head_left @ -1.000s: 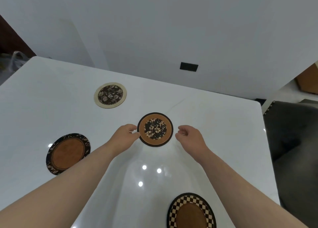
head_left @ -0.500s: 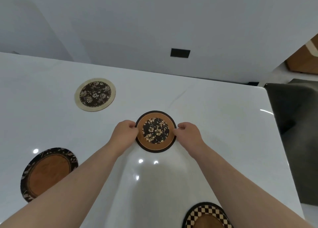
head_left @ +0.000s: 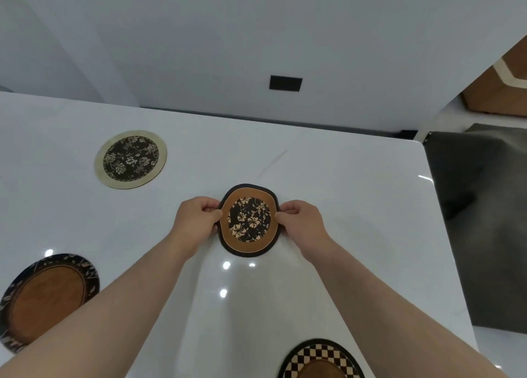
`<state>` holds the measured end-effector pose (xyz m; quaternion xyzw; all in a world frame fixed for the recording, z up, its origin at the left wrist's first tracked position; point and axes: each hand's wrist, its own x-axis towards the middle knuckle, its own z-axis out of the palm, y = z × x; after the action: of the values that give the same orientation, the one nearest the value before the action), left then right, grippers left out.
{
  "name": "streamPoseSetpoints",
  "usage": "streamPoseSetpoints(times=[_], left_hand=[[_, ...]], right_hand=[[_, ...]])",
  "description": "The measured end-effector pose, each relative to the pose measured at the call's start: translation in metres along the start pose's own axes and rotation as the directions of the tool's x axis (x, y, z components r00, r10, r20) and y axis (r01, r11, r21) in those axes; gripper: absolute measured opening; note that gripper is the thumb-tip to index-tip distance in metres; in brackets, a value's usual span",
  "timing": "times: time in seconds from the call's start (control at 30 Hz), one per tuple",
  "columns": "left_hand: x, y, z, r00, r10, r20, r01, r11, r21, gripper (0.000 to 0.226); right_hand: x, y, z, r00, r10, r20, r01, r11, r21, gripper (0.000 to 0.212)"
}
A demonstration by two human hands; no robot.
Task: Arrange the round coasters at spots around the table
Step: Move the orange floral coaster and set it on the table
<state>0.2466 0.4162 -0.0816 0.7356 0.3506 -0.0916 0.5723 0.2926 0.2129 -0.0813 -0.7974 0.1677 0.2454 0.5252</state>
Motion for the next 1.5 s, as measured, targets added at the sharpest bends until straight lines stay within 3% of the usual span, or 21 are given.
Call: streamPoseSetpoints(times=[0.47, 1.13, 1.27, 1.4, 1.5], left_hand=[[0.023, 0.062, 0.087, 0.994, 0.054, 0.097, -0.042, 0.992, -0.119, 0.012], [0.046, 0.073, 0.125, 0.983, 0.116, 0.139, -0.135, 0.982, 0.136, 0.022], [0.044, 0.07, 0.129, 0.974, 0.157, 0.161, -0.184, 0.968, 0.17, 0.011], [0.041, 0.067, 0.132, 0.937, 0.269, 0.224, -0.338, 0.863, 0.375, 0.048], [0.039, 0.062, 0.13, 0.868, 0.358, 0.344, -0.497, 0.636, 0.59, 0.083]], right_hand=[[0.049, -0.01, -0.104, 0.975, -0.039, -0.218, 0.052, 0.997, 0.054, 0.015], [0.093, 0.014, -0.127, 0.967, -0.127, -0.221, 0.078, 0.973, -0.217, 0.011], [0.09, 0.018, -0.129, 0.948, -0.177, -0.264, 0.101, 0.955, -0.279, 0.014], [0.082, 0.023, -0.135, 0.944, -0.229, -0.24, 0.131, 0.923, -0.363, 0.026], [0.081, 0.025, -0.141, 0.947, -0.312, -0.069, 0.223, 0.8, -0.557, 0.06]])
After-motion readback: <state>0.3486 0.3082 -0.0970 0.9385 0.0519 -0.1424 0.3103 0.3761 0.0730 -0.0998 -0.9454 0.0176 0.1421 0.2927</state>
